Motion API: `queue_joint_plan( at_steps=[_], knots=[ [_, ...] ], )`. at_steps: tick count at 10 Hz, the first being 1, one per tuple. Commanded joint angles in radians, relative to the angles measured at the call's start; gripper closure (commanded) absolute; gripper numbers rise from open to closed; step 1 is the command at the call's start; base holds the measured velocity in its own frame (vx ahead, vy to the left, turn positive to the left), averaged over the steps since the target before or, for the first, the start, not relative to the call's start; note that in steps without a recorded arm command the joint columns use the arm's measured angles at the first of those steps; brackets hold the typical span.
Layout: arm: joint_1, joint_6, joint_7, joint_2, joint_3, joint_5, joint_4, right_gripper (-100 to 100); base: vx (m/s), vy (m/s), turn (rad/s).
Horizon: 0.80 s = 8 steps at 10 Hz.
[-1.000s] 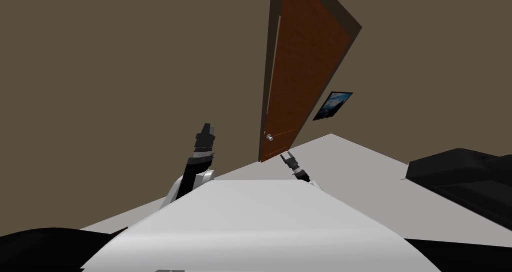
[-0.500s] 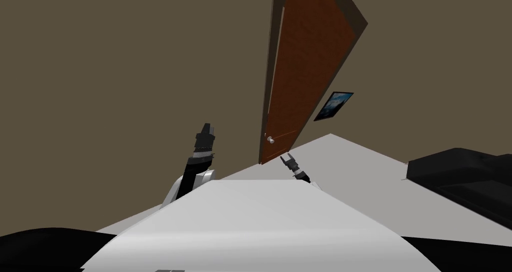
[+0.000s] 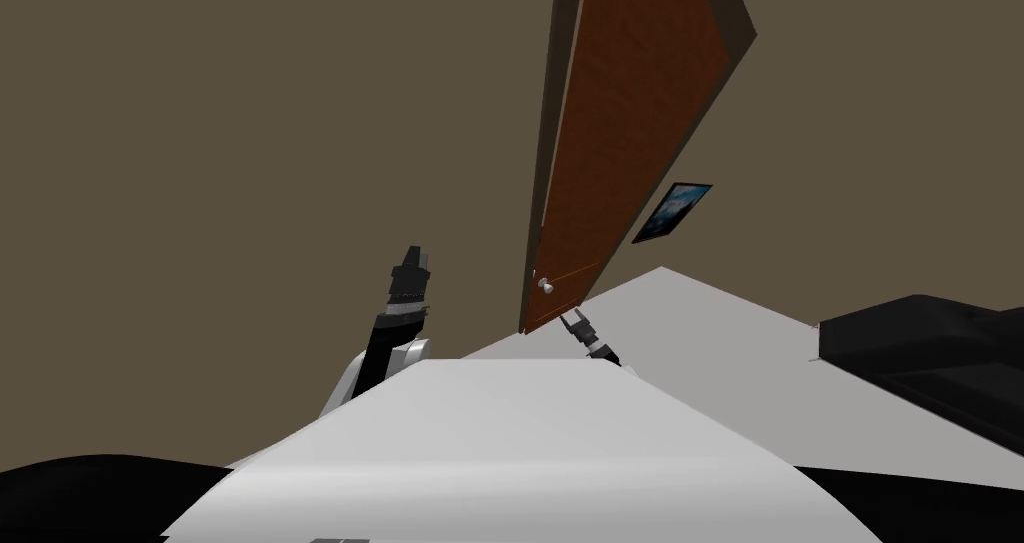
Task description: Pull the door open
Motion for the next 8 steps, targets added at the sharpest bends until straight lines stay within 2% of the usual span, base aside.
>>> queue_joint_plan(
  at_steps=[1,3,5,6,8],
  knots=[
    [-0.008,-0.012,0.012,-0.005,-0.010,0.016,0.029,-100,0.177,0.061,-0.032],
    [-0.022,-0.030,0.033,-0.011,-0.024,0.037,0.075,-100,0.206,0.038,-0.032],
    [-0.028,-0.037,0.042,-0.013,-0.030,0.046,0.094,-100,0.160,0.040,-0.014],
    [-0.021,-0.031,0.033,-0.010,-0.027,0.045,0.076,-100,0.028,0.007,0.017],
    [-0.040,-0.004,0.052,-0.011,-0.046,0.020,0.100,-100,0.002,0.013,0.240]
  ],
)
